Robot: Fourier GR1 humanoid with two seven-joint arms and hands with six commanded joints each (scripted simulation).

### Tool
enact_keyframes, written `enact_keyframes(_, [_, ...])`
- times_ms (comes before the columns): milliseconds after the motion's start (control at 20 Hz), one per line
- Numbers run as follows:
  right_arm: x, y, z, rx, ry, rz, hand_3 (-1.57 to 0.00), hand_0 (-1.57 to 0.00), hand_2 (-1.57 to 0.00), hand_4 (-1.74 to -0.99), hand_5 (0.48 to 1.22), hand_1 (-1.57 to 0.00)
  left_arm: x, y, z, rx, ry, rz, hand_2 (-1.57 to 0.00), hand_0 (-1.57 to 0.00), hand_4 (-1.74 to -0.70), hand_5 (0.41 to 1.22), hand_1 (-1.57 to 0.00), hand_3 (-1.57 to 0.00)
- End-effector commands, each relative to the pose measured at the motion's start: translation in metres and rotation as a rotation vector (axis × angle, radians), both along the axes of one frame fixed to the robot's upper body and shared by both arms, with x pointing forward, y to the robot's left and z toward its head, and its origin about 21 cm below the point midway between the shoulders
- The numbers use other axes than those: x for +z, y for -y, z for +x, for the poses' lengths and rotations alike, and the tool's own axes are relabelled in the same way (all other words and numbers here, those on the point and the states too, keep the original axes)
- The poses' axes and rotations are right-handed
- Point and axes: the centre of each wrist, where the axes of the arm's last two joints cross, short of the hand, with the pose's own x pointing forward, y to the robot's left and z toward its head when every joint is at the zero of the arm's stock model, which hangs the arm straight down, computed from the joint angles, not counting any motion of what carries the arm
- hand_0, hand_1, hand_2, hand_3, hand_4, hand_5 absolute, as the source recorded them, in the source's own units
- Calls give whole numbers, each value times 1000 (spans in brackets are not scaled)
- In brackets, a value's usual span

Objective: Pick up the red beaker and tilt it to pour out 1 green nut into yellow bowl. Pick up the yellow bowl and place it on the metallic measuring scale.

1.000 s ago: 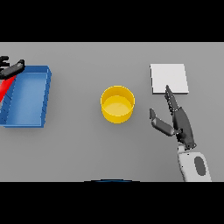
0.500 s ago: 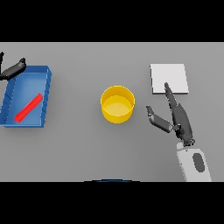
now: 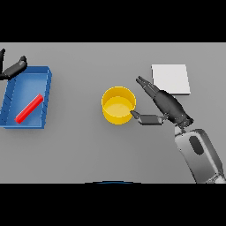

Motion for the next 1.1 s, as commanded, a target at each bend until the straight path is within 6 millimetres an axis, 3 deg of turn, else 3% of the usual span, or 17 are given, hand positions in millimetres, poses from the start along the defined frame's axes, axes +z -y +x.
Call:
enact_keyframes(0, [5, -5, 5, 50, 26, -89, 1, -2, 1, -1243, 638, 1, -5, 3, -2, -5, -2, -5, -2, -3, -744, 709, -2, -1])
enact_keyframes(500, [23, -43, 33, 356, 77, -491, 1, 1, 1, -1212, 638, 1, -5, -5, -2, -7, 14, -34, 1, 1, -762, 720, 1, 1])
enact_keyframes(1050, [4, -60, 45, 490, 32, -634, 1, 1, 1, -1256, 673, 1, -6, -7, -2, -10, 36, -69, 1, 1, -798, 725, 1, 1])
